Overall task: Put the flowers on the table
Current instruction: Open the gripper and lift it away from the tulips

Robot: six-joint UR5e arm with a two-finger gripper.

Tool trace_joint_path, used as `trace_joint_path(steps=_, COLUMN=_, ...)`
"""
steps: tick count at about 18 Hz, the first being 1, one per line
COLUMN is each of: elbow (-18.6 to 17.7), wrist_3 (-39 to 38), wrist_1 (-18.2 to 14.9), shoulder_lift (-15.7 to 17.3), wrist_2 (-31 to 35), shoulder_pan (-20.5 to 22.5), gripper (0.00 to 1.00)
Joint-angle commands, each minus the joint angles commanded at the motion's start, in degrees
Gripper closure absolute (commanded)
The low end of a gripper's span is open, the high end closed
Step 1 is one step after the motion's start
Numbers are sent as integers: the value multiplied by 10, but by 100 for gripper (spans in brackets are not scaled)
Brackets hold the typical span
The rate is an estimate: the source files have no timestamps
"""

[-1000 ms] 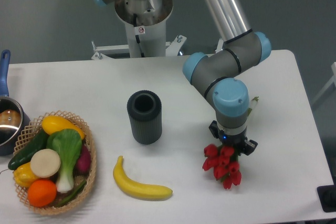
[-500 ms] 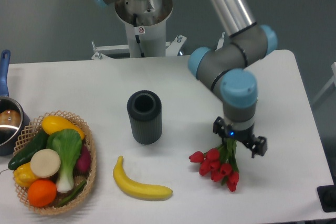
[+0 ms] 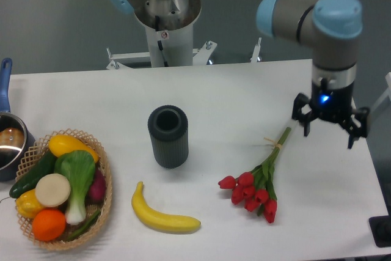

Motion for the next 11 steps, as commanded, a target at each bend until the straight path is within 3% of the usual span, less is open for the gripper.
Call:
trace_joint_path(steps=3, elbow=-6, wrist_3=126, wrist_1=-66, shoulder_lift=32, wrist_2=0, shoulder_pan=49, gripper=0)
trace_joint_path(steps=6, elbow=-19, wrist_3=208, wrist_1=-105, shoulder_lift=54, wrist_2=1, shoulder_pan=83, gripper=0)
trace_joint_path(steps=11, elbow=-51, wrist_3=275, wrist_1=-111, shoulder_lift=74, wrist_2=-1, shoulder_pan=120, gripper=0)
